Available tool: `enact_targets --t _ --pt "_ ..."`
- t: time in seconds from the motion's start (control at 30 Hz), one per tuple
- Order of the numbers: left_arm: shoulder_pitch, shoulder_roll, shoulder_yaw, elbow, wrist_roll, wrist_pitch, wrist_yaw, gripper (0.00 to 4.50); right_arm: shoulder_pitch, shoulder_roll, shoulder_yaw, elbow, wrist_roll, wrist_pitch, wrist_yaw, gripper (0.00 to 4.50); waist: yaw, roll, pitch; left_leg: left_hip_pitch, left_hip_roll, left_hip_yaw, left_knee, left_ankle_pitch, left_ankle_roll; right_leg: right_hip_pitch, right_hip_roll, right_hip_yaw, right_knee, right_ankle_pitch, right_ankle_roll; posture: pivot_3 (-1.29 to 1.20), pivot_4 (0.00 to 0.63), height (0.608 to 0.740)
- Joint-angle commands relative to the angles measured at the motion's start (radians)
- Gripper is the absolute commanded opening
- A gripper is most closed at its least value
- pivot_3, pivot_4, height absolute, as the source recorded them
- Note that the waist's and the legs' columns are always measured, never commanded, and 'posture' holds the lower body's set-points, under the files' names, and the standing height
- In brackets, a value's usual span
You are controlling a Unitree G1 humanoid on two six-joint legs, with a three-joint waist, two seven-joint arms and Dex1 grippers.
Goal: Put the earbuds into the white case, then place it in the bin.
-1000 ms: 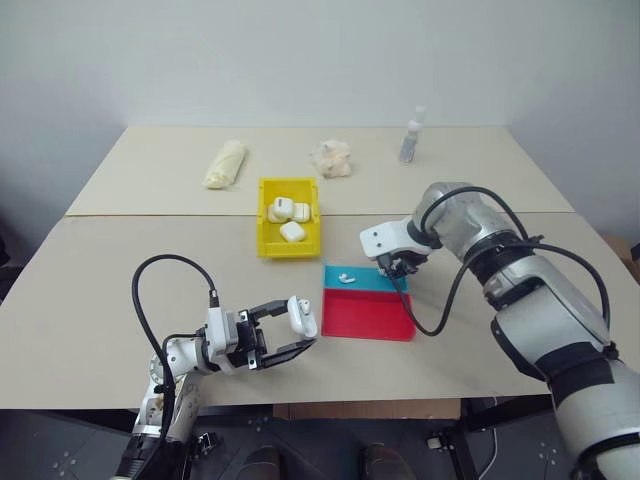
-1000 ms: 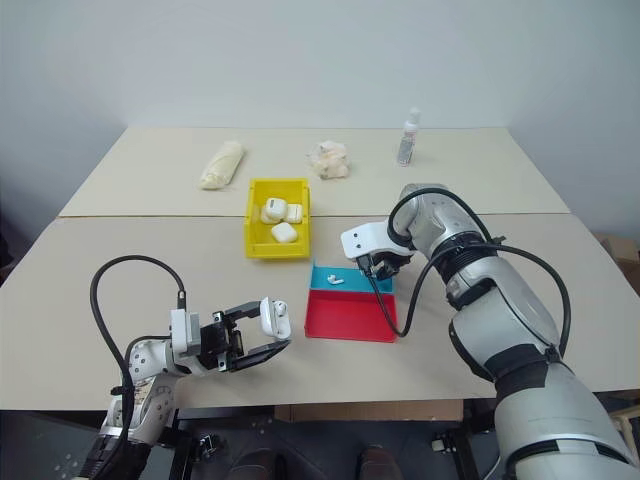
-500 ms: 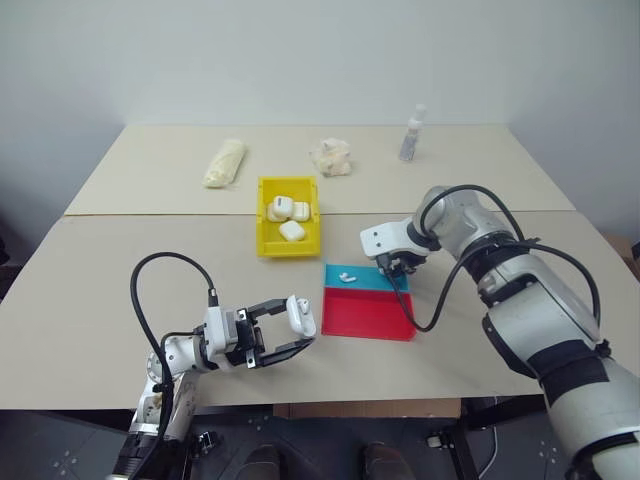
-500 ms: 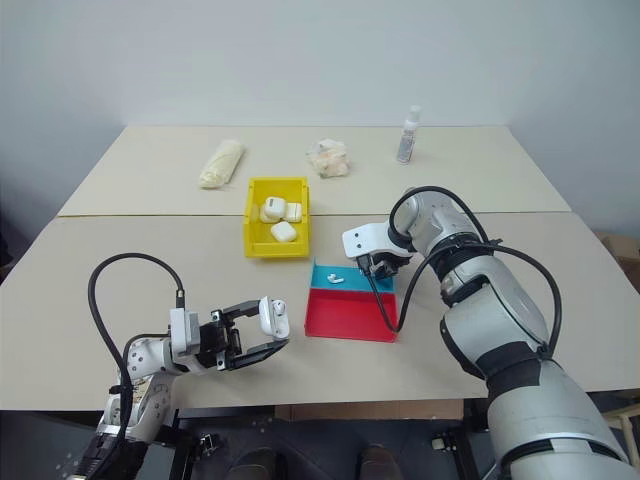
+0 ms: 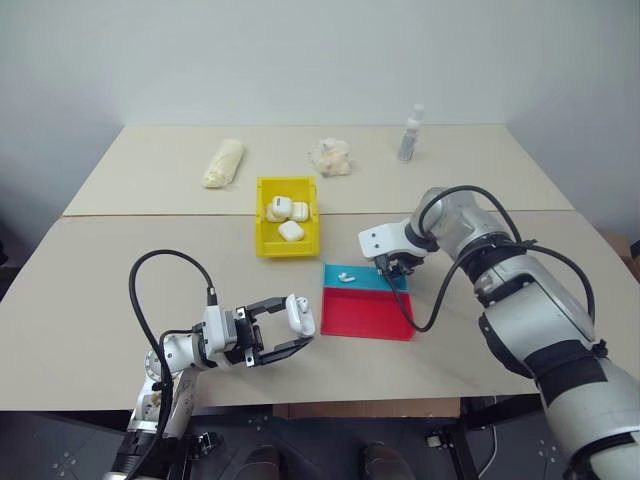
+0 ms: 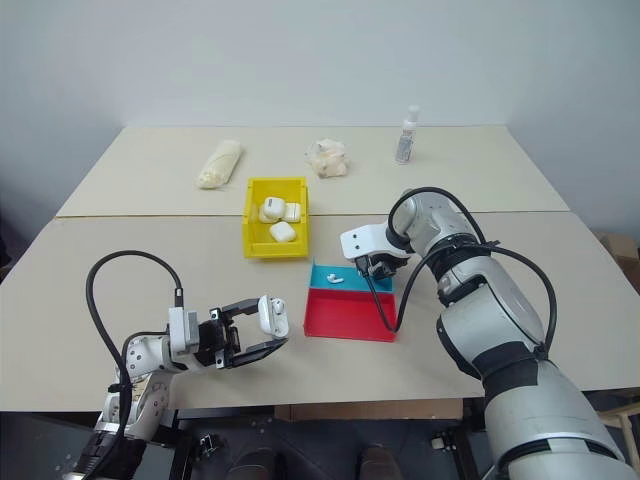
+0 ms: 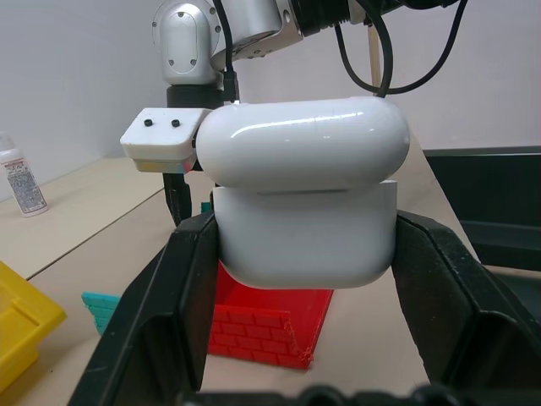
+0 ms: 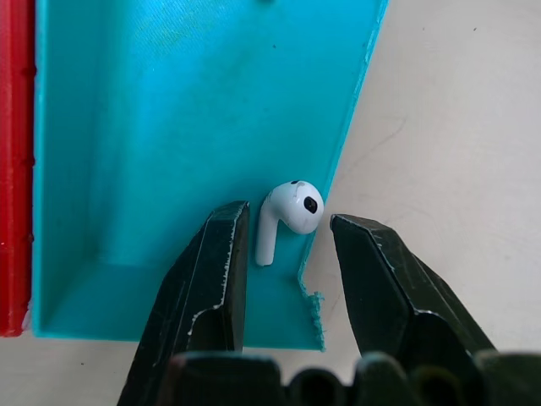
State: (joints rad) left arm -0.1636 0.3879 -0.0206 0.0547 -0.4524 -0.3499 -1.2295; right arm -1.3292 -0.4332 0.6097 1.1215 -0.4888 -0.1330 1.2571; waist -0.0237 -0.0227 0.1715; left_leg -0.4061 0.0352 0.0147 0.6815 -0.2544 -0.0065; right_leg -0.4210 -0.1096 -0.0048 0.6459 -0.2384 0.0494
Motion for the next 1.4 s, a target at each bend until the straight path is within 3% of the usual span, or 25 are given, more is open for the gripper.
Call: enact_targets --t 0.03,0.23,0.3,0.7,0.83,1.17,1.4 --pt "-0.004 0.004 0.001 -0.021 -0.002 -0.022 0.004 2.76 -0.021 0.003 -0.023 -0.001 -0.001 -0.023 -0.005 2.01 -0.001 0.0 0.0 0.0 0.0 0.0 0.0 0.0 0.0 0.0 0.0 0.0 0.0 0.0 0.0 0.0 0.15 0.74" --pt "-0.004 0.004 -0.001 -0.023 0.001 -0.022 0.006 2.76 -0.022 0.005 -0.025 -0.001 -0.003 -0.037 -0.012 2.01 -0.005 0.0 0.0 0.0 0.0 0.0 0.0 0.0 0.0 0.0 0.0 0.0 0.0 0.0 0.0 0.0 0.15 0.74" --pt "-0.003 0.004 -0.001 -0.024 0.001 -0.022 0.006 2.76 -0.022 0.006 -0.026 0.001 -0.003 -0.031 -0.01 1.65 -0.007 0.0 0.0 0.0 0.0 0.0 0.0 0.0 0.0 0.0 0.0 0.0 0.0 0.0 0.0 0.0 0.15 0.74" --pt "-0.001 0.004 -0.003 -0.027 0.003 -0.018 0.011 2.76 -0.013 0.004 -0.025 0.0 -0.008 -0.04 -0.021 1.65 -0.017 0.0 0.0 0.0 0.0 0.0 0.0 0.0 0.0 0.0 0.0 0.0 0.001 0.0 0.0 0.0 0.15 0.74" --pt "0.0 0.004 -0.003 -0.029 0.002 -0.019 0.012 2.76 -0.007 0.0 -0.024 -0.008 -0.008 -0.046 -0.006 0.83 -0.017 0.0 0.0 0.0 0.0 0.0 0.0 0.0 0.0 0.0 0.0 0.0 0.001 0.0 0.0 0.0 0.15 0.74" --pt "0.002 0.005 -0.002 -0.031 0.002 -0.019 0.014 2.76 0.001 -0.001 -0.03 -0.026 -0.006 -0.042 0.003 0.83 -0.018 0.0 0.0 0.0 0.0 0.0 0.0 0.0 0.0 0.0 0.0 0.0 0.001 0.0 0.0 0.0 0.15 0.74" --pt "-0.01 0.006 -0.001 -0.025 -0.003 -0.016 0.01 2.76 -0.025 -0.045 -0.127 -0.16 0.066 0.019 0.04 0.83 -0.017 0.0 0.0 0.0 0.0 0.0 0.0 0.0 0.0 0.0 0.0 0.0 0.001 0.0 0.0 0.0 0.15 0.74"
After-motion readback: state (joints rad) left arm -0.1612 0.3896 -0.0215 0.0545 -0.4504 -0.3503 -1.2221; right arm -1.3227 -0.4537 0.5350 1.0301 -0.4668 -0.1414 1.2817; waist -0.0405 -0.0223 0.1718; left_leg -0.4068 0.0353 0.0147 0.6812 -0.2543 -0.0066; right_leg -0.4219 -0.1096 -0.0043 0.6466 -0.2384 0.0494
